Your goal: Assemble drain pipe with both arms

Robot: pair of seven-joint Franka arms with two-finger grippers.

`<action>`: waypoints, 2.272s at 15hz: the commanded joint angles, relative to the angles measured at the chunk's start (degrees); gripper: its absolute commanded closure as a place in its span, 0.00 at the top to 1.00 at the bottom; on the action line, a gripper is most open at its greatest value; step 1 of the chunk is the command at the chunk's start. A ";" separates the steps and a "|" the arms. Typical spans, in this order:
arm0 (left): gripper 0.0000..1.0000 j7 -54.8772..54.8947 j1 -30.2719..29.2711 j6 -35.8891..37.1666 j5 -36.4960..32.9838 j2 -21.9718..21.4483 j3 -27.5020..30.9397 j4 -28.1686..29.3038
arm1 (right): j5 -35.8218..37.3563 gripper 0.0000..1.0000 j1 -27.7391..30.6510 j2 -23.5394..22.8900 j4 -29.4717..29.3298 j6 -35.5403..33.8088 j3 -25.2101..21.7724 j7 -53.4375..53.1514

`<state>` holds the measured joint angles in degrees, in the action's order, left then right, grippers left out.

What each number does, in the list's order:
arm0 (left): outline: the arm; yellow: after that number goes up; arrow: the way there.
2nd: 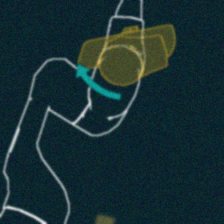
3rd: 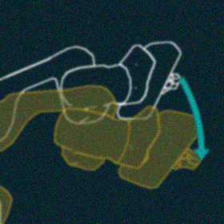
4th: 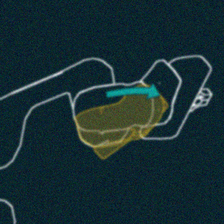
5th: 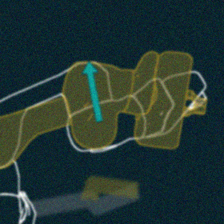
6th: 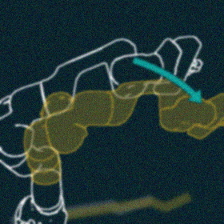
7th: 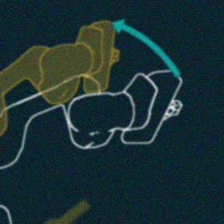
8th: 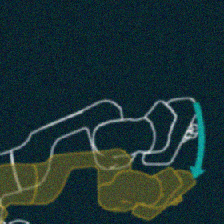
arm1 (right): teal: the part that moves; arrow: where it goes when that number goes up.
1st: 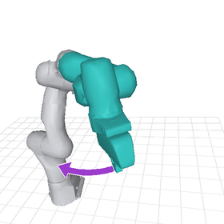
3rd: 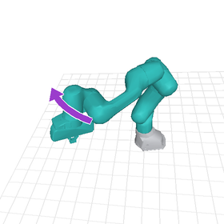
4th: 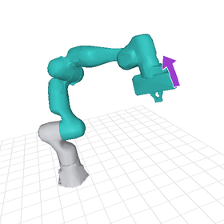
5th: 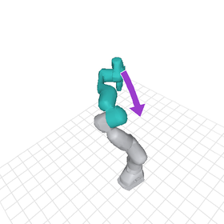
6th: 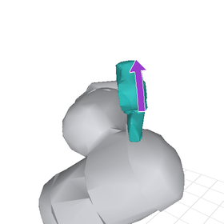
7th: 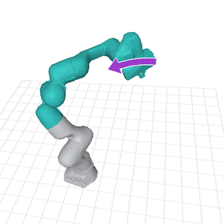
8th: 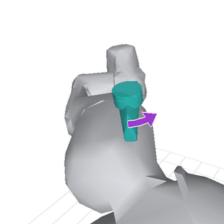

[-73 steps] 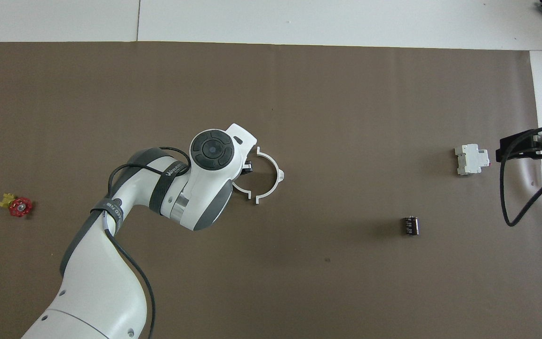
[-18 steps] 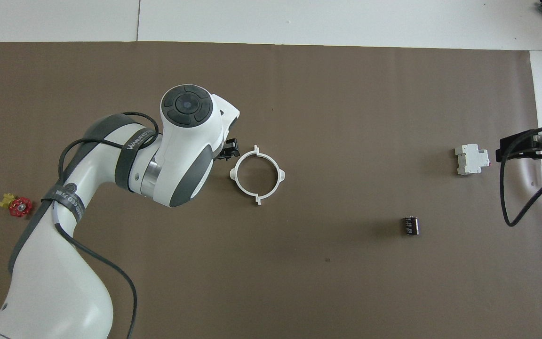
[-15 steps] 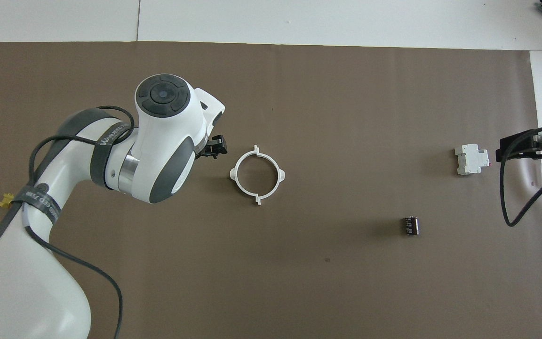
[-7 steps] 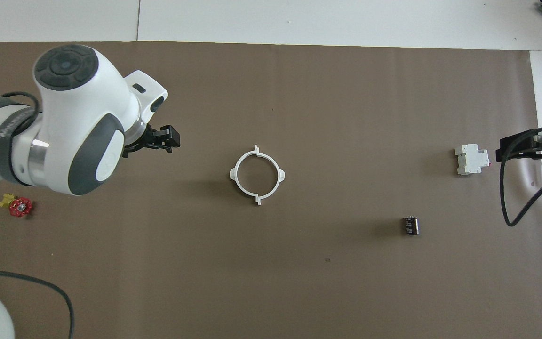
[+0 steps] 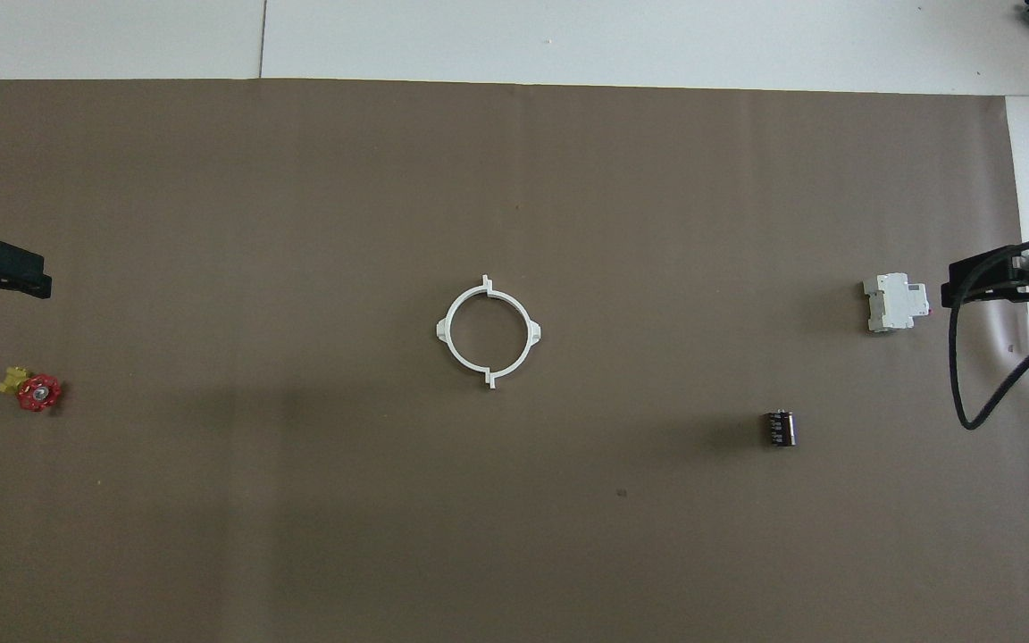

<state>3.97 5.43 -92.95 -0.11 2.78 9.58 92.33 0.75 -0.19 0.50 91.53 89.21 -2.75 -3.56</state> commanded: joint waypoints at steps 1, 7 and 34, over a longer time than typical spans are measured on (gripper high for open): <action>1.00 0.43 -1.20 2.68 0.02 0.47 -0.70 -3.38 | -1.19 1.00 0.28 1.61 1.98 1.32 0.21 -0.31; 1.00 0.42 -1.38 2.42 0.20 0.47 -0.70 -2.94 | -1.19 1.00 0.28 1.61 1.98 1.32 0.21 -0.22; 1.00 -1.60 0.46 6.90 0.20 -5.95 -3.25 -0.74 | -1.19 1.00 0.28 1.61 1.98 1.32 0.12 -0.31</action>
<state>4.26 5.08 -87.88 -0.02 -2.35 6.65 91.75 0.75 -0.19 0.51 91.55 89.21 -2.75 -3.56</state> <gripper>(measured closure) 0.000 0.000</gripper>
